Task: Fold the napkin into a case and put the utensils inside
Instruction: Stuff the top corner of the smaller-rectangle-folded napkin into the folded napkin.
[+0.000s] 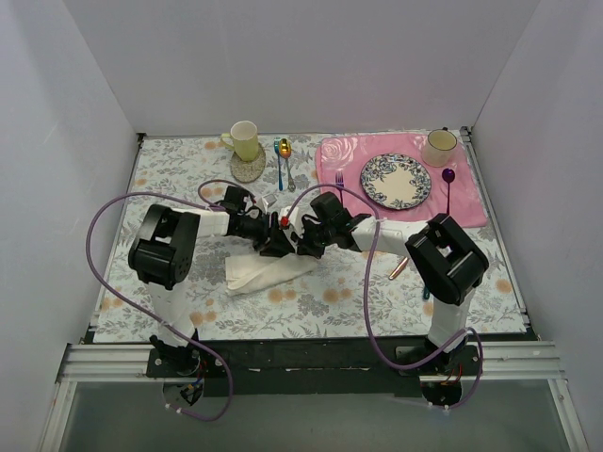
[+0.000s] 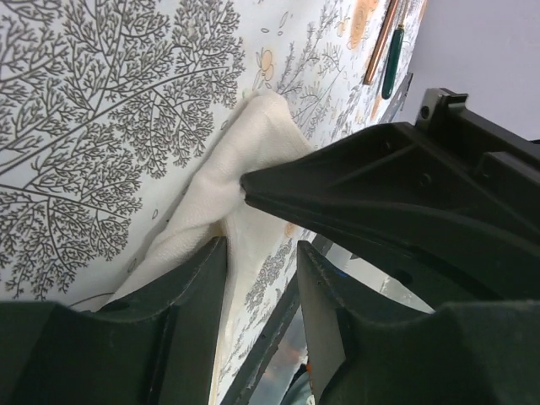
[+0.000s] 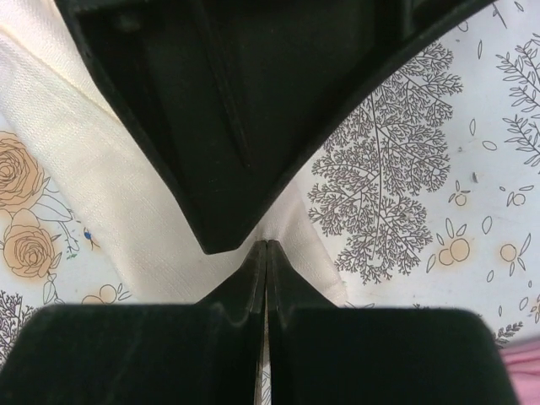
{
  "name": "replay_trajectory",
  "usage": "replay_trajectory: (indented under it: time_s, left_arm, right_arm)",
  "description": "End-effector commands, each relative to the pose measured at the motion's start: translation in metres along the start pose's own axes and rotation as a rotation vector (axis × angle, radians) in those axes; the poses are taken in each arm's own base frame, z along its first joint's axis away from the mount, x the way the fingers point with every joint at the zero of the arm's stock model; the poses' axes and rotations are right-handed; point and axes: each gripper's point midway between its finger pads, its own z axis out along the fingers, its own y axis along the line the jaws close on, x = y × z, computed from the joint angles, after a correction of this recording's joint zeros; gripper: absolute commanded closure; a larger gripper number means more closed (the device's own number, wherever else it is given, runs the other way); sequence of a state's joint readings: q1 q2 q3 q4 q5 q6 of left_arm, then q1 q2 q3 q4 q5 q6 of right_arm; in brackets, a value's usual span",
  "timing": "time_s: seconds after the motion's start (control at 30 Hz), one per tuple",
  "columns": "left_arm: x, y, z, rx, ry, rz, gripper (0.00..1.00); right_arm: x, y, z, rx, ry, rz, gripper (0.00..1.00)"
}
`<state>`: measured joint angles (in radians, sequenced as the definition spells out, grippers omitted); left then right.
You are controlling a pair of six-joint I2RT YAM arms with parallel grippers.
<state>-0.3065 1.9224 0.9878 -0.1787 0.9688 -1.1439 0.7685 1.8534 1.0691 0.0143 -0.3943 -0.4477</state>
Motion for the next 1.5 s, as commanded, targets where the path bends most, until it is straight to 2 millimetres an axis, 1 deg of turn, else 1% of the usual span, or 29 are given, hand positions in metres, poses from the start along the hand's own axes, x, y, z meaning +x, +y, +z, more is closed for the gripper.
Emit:
replay_trajectory:
  time_s: [0.0,0.03,0.07,0.13,0.17,0.23,0.27,0.33,0.37,0.47,0.5,0.6,0.63,0.67,0.73,0.77,0.8,0.83,0.97,1.07,1.17,1.2,1.27,1.3,1.33,1.43,1.47]
  left_arm:
    - [-0.003,-0.027,-0.021,0.051,-0.034,0.069,0.61]
    - [-0.005,-0.024,-0.025,0.037,-0.039,0.1,0.61]
    - [0.002,-0.023,-0.028,0.023,-0.019,0.084,0.61]
    - [0.006,-0.016,-0.031,-0.02,-0.008,0.088,0.62]
    - [0.012,-0.014,-0.032,-0.028,0.016,0.105,0.62]
    - [0.016,-0.009,-0.035,-0.066,0.023,0.116,0.62]
    - [0.021,-0.005,-0.036,-0.08,0.037,0.112,0.62]
    - [0.025,-0.003,-0.038,-0.098,0.042,0.123,0.62]
    - [0.027,0.001,-0.039,-0.124,0.043,0.115,0.62]
    - [0.03,0.007,-0.041,-0.155,0.051,0.111,0.63]
    - [0.03,0.008,-0.041,-0.162,0.048,0.113,0.63]
    - [0.03,0.01,-0.043,-0.18,0.049,0.117,0.7]
    - [0.03,0.008,-0.043,-0.174,0.051,0.124,0.73]
    - [0.029,0.006,-0.044,-0.167,0.047,0.14,0.81]
    - [0.024,0.001,-0.044,-0.153,0.039,0.166,0.89]
    - [0.023,-0.001,-0.044,-0.146,0.038,0.174,0.96]
    - [0.021,-0.003,-0.044,-0.14,0.038,0.182,0.99]
    - [0.016,-0.009,-0.044,-0.127,0.031,0.193,1.0]
    - [0.004,-0.02,-0.043,-0.104,0.025,0.235,1.0]
    - [-0.001,-0.022,-0.042,-0.108,0.036,0.251,1.0]
    - [-0.003,-0.012,-0.039,-0.146,0.05,0.231,1.0]
    - [-0.007,-0.011,-0.04,-0.159,0.044,0.241,1.0]
    - [-0.008,0.001,-0.037,-0.193,0.057,0.226,1.0]
    - [-0.011,0.005,-0.035,-0.201,0.062,0.236,1.0]
    - [-0.009,0.014,-0.031,-0.211,0.08,0.212,1.0]
    - [-0.007,0.03,-0.027,-0.23,0.095,0.166,1.0]
    - [-0.008,0.036,-0.022,-0.231,0.099,0.156,1.0]
  right_arm:
    - [0.022,0.006,0.003,-0.012,0.057,0.027,0.99]
    - [0.022,0.006,0.004,-0.011,0.059,0.028,0.99]
    - [0.024,0.006,0.004,-0.011,0.061,0.03,0.99]
    - [0.025,0.006,0.004,-0.013,0.064,0.03,0.99]
    - [0.024,0.006,0.004,-0.011,0.062,0.028,0.99]
    - [0.021,0.006,0.003,-0.012,0.055,0.029,0.99]
    - [0.02,0.005,0.002,-0.01,0.053,0.029,0.99]
    - [0.017,0.005,0.001,-0.009,0.046,0.026,0.99]
    - [0.015,0.005,0.001,-0.012,0.042,0.024,0.99]
    - [0.013,0.004,0.0,-0.007,0.038,0.021,0.99]
    - [0.013,0.004,0.0,-0.006,0.036,0.018,0.99]
    - [0.013,0.005,0.0,-0.011,0.036,0.017,0.99]
    - [0.012,0.005,-0.001,-0.013,0.033,0.017,0.99]
    - [0.01,0.005,-0.001,-0.015,0.027,0.015,0.99]
    - [0.008,0.007,-0.002,-0.02,0.021,0.013,0.99]
    - [0.004,0.007,-0.003,-0.024,0.011,0.013,0.99]
    - [0.002,0.006,-0.004,-0.023,0.005,0.013,0.99]
    - [0.0,0.007,-0.004,-0.027,-0.001,0.011,0.99]
    - [-0.013,0.007,-0.01,-0.024,-0.029,0.002,0.99]
    - [-0.022,0.005,-0.015,-0.014,-0.051,-0.003,0.99]
    - [-0.031,0.003,-0.02,-0.005,-0.07,-0.003,0.99]
    - [-0.034,0.003,-0.021,-0.006,-0.077,-0.006,0.99]
    - [-0.036,0.004,-0.022,-0.008,-0.08,-0.009,0.99]
    - [-0.035,0.003,-0.022,-0.005,-0.081,-0.01,0.99]
    - [-0.034,0.003,-0.021,-0.007,-0.077,-0.009,0.99]
    - [-0.032,0.002,-0.02,-0.003,-0.068,-0.006,0.99]
    - [-0.032,0.003,-0.02,-0.003,-0.067,-0.007,0.99]
